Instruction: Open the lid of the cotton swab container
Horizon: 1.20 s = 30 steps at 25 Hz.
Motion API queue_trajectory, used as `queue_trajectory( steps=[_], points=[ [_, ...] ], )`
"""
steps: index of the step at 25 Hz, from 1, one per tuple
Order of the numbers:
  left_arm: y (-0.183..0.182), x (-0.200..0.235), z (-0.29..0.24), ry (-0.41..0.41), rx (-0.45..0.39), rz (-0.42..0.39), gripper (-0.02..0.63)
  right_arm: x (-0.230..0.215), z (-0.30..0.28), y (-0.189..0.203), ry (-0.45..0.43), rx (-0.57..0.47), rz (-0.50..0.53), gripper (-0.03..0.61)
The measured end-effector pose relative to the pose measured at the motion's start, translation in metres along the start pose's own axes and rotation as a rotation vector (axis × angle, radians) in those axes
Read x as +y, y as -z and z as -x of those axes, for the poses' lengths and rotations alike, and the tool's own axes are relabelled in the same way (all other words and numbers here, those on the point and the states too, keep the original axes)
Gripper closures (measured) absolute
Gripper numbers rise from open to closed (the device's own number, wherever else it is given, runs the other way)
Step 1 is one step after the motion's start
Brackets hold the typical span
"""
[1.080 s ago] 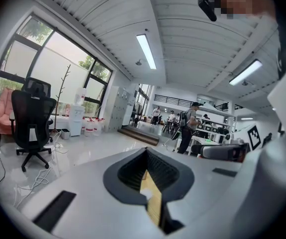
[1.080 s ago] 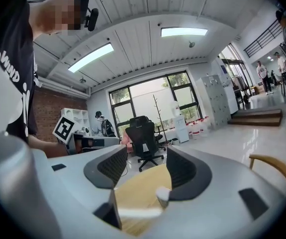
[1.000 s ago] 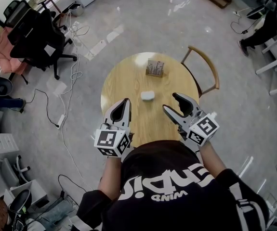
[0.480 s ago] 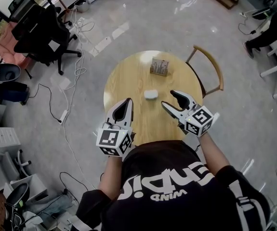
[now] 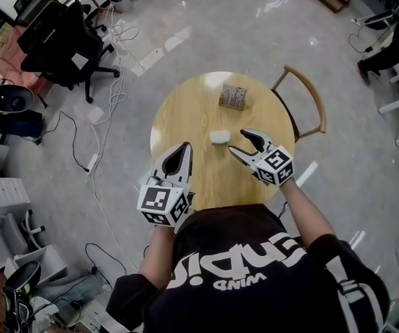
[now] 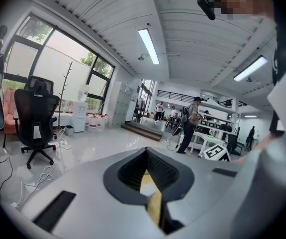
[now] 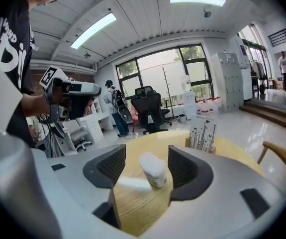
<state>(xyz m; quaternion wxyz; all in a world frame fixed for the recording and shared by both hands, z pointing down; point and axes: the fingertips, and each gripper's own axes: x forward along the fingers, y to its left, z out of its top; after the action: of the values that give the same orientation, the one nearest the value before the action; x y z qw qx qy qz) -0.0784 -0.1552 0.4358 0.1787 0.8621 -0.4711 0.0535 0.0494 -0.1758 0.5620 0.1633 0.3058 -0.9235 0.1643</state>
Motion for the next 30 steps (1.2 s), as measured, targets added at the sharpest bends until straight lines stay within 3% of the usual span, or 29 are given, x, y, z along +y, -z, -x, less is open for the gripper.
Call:
queue_trajectory(
  steps=[16, 30],
  points=[
    [0.016, 0.004, -0.002, -0.031, 0.05, 0.036, 0.606, -0.025, -0.045, 0.082, -0.07, 0.215, 0.024, 0.333],
    [0.02, 0.022, -0.001, -0.044, 0.056, 0.062, 0.606, -0.029, -0.088, 0.097, -0.106, 0.284, 0.07, 0.333]
  ],
)
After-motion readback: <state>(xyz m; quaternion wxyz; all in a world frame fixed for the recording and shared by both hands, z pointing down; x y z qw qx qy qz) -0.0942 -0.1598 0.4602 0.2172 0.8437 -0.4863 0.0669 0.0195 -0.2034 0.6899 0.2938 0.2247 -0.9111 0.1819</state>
